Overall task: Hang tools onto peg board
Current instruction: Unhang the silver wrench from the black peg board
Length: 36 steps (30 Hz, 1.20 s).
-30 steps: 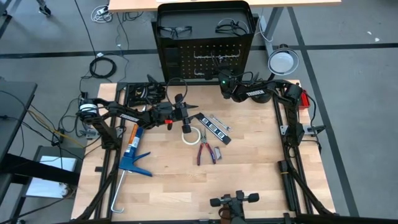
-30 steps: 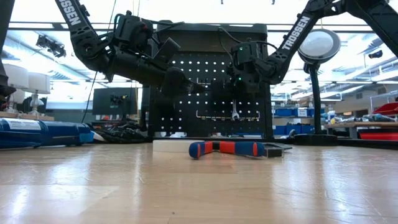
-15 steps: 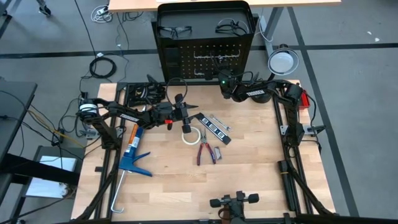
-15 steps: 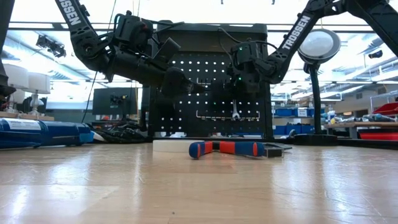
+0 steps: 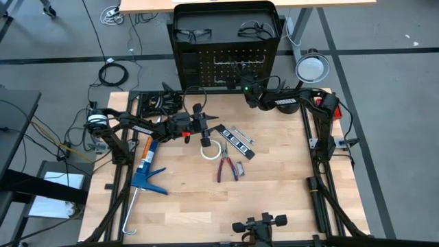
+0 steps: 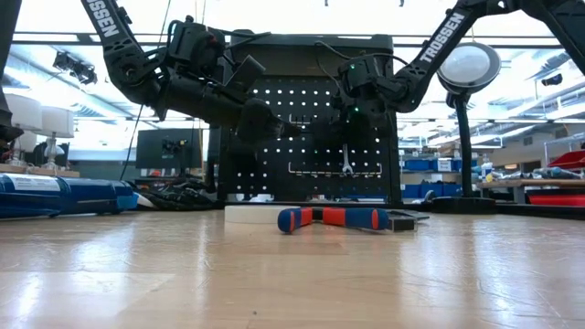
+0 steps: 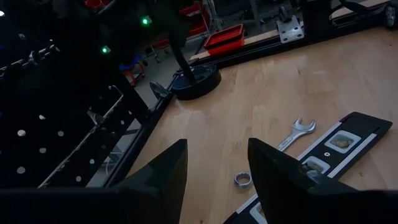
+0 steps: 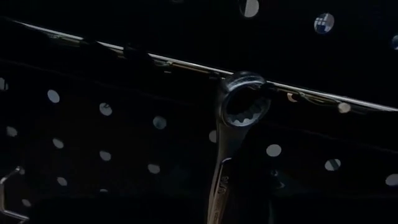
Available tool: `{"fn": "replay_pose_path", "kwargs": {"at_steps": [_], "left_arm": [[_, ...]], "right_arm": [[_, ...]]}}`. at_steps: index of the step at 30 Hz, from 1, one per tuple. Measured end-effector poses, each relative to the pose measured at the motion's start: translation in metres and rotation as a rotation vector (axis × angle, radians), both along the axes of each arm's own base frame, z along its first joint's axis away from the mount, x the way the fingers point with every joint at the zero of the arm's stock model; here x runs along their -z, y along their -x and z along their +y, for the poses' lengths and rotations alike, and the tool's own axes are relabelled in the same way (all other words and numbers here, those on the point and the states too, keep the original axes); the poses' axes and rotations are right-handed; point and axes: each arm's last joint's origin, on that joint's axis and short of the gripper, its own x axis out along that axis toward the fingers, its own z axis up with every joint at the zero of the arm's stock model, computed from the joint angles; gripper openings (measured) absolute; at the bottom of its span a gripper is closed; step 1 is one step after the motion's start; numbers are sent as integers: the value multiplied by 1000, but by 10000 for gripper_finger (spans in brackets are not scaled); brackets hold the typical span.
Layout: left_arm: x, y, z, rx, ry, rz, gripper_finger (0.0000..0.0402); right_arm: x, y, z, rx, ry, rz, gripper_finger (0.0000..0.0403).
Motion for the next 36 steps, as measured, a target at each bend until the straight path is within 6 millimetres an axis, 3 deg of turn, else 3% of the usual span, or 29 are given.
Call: {"fn": "replay_pose_path", "kwargs": {"at_steps": [11, 24, 36], "left_arm": [[1, 0, 0, 0, -2, 7, 172], [1, 0, 0, 1, -5, 9, 172], [1, 0, 0, 1, -5, 9, 172]], "right_arm": [[-2, -10, 18, 18, 16, 35, 66], [-18, -4, 28, -12, -49, 29, 68], [-14, 4, 38, 17, -139, 88, 61]]}}
